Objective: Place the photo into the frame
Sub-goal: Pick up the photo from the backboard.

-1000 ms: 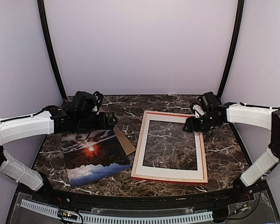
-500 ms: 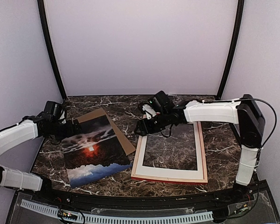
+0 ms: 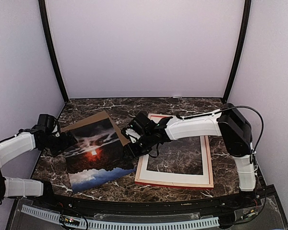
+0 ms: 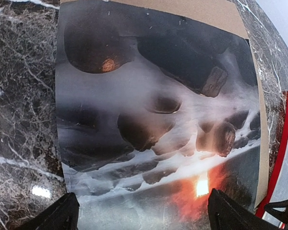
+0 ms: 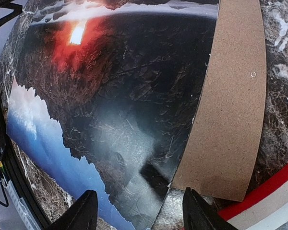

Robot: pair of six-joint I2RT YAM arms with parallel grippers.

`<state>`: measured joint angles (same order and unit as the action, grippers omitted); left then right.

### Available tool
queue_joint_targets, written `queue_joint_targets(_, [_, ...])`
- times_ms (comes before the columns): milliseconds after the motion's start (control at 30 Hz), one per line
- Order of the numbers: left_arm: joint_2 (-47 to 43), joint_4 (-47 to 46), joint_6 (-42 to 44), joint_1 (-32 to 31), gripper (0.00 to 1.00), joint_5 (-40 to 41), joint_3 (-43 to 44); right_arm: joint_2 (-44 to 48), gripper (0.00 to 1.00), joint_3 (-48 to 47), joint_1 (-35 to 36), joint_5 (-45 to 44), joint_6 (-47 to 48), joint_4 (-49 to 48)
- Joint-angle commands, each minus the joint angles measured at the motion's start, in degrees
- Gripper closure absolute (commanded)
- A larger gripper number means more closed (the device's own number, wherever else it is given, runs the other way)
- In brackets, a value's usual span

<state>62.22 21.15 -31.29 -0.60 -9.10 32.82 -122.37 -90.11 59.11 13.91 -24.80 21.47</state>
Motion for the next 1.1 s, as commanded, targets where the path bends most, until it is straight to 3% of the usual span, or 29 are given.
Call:
queue_joint_targets(0, [-1.0,-0.2,-2.9,1.6,0.03,1.1,-2.8,-0.9,0.39,-1.0,0.6,1.3,-1.3,0.9])
queue_joint_targets(600, [-0.2,-6.0,-6.6,3.5,0.05,-1.9,-10.6,-2.9,0.39,-1.7,0.2,-1.6,-0.8,8.9])
queue_joint_targets(1067, [-7.0,-11.7,-11.9,3.4,0.34,-10.4,-19.5,-3.2,0.42,2.2,0.8,7.4,-4.4,1.6])
